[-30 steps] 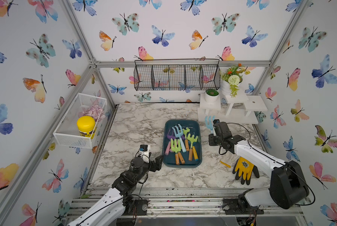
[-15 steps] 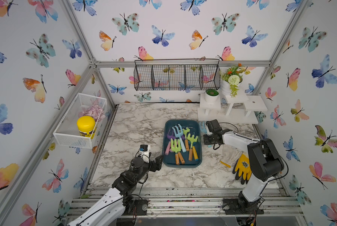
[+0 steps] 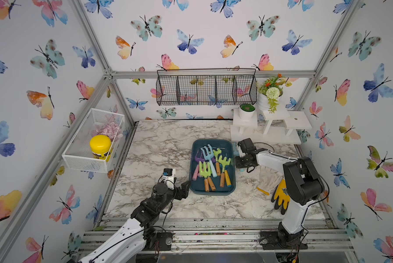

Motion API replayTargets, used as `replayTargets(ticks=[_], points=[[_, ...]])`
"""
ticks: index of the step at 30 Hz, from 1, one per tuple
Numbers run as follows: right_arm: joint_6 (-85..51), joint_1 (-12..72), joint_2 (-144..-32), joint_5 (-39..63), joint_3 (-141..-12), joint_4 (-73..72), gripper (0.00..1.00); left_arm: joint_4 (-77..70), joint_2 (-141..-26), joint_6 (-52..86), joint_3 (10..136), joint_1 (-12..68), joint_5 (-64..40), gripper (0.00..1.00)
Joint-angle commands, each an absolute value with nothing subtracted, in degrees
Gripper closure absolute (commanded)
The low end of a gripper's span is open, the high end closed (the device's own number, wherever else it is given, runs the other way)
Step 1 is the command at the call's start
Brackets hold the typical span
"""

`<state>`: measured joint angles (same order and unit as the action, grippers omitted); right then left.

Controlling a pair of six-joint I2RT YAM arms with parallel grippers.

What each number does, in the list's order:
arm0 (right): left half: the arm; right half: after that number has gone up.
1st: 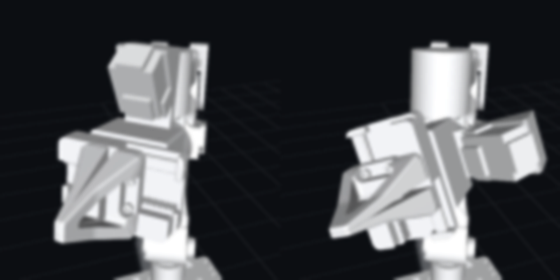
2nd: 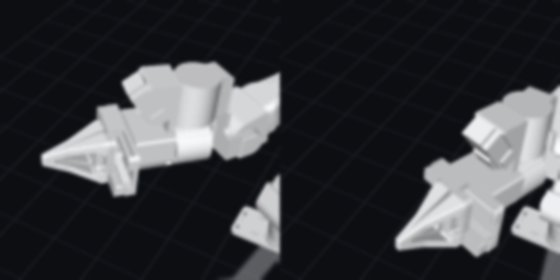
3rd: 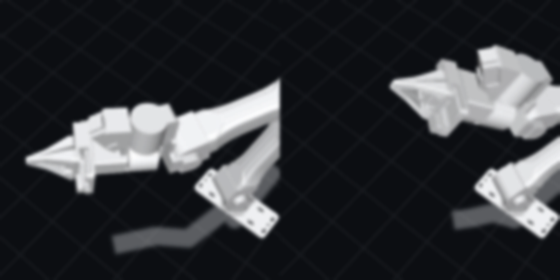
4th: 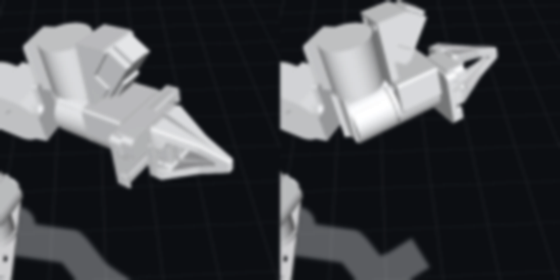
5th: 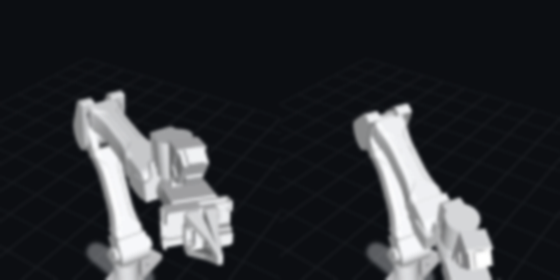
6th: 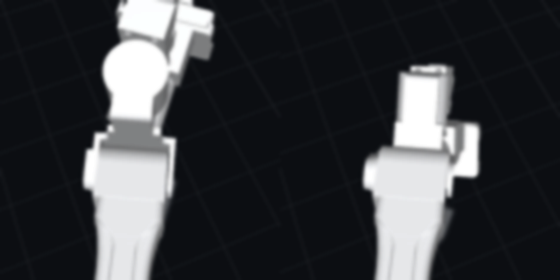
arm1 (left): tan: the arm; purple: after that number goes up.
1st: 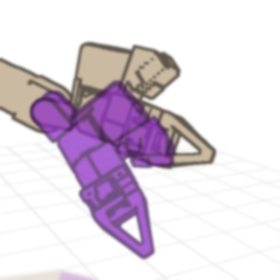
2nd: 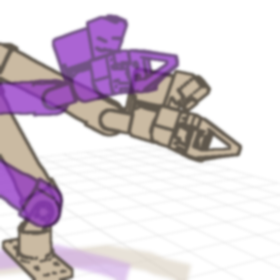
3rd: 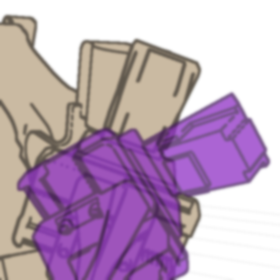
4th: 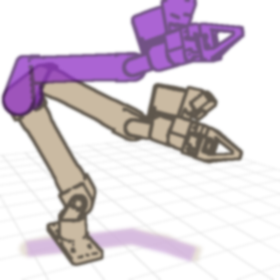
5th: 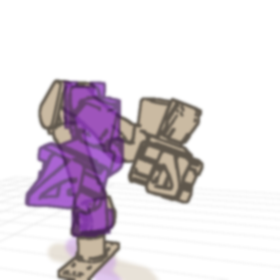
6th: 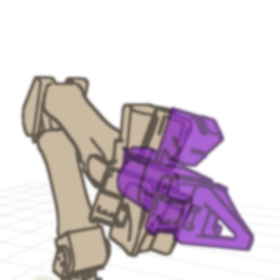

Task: Take the hand rake out of the storage box
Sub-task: Adjust the storage box at the center of the board.

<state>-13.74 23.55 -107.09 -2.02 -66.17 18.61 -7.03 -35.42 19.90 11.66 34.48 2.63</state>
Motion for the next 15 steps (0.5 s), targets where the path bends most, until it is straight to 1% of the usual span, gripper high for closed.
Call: replayTargets(ticks=[1,7,15], points=[[-14.7,23.3,-108.7,0.5,-66.6,19.6,0.74,-7.7,-35.4,19.6,11.1,34.2,2.6,0.10],[-14.3,23.4,-107.5,4.7,-65.7,17.6,0.74,-7.8,-35.5,19.6,11.1,34.2,2.6,0.11],[-13.1,24.9,-108.7,6.6,-67.4,17.9,0.74,-7.7,-35.5,19.6,11.1,34.2,2.6,0.11]])
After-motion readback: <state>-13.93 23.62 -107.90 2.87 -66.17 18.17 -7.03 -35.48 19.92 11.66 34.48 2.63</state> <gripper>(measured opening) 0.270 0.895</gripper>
